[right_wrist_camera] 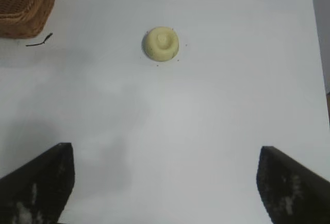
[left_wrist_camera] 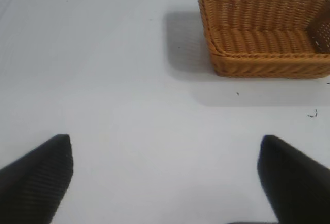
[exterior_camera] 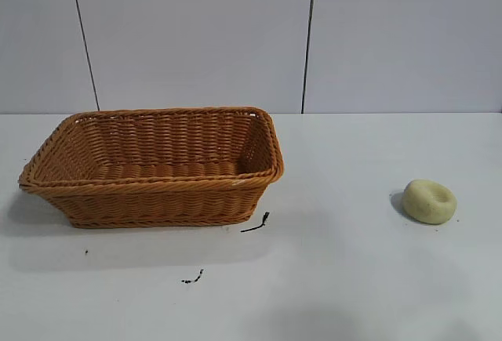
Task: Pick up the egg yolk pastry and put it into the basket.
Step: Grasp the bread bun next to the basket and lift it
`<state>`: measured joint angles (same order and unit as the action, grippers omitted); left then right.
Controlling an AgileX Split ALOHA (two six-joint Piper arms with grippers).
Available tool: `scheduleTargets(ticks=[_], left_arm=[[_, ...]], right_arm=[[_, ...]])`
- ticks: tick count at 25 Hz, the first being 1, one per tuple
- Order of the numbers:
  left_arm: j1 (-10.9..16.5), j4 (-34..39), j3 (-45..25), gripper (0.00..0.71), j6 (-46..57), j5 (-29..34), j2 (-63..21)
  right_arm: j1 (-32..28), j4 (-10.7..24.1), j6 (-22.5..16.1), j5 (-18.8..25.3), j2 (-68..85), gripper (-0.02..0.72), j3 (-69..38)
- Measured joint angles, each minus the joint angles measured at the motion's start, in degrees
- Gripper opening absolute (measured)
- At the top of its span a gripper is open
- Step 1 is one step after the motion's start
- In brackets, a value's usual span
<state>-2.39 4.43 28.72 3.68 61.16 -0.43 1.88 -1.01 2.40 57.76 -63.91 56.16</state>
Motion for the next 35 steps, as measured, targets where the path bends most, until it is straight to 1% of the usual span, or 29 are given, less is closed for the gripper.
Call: scheduleTargets(ticks=[5, 8, 12, 14, 19, 24, 29, 35], left_arm=[[0.0, 0.0, 0.0, 0.696, 0.0, 0.0, 0.0], [0.0, 0.0, 0.0, 0.696, 0.0, 0.0, 0.0], [0.0, 0.0, 0.0, 0.696, 0.0, 0.0, 0.0], [0.0, 0.0, 0.0, 0.696, 0.0, 0.0, 0.0], [0.0, 0.0, 0.0, 0.696, 0.0, 0.0, 0.0], [0.0, 0.0, 0.0, 0.696, 0.0, 0.0, 0.0], [0.0, 0.0, 0.0, 0.696, 0.0, 0.0, 0.0], [0.0, 0.0, 0.0, 0.696, 0.0, 0.0, 0.0]], right_arm=[[0.0, 0.0, 0.0, 2.1, -16.0, 0.662, 10.0], [0.5, -0.1, 0.0, 2.2, -23.9, 0.649, 15.1], [3.3, 0.0, 0.3, 1.5, -31.6, 0.648, 19.4], [4.0, 0.0, 0.3, 0.4, -34.7, 0.648, 20.4], [3.4, 0.1, 0.0, -3.2, -40.4, 0.648, 20.7], [1.5, 0.1, 0.0, -8.8, -46.2, 0.648, 20.7], [1.4, -0.1, 0.0, -14.3, -51.6, 0.648, 20.7], [1.4, -0.7, 0.0, -17.4, -57.2, 0.648, 20.7]])
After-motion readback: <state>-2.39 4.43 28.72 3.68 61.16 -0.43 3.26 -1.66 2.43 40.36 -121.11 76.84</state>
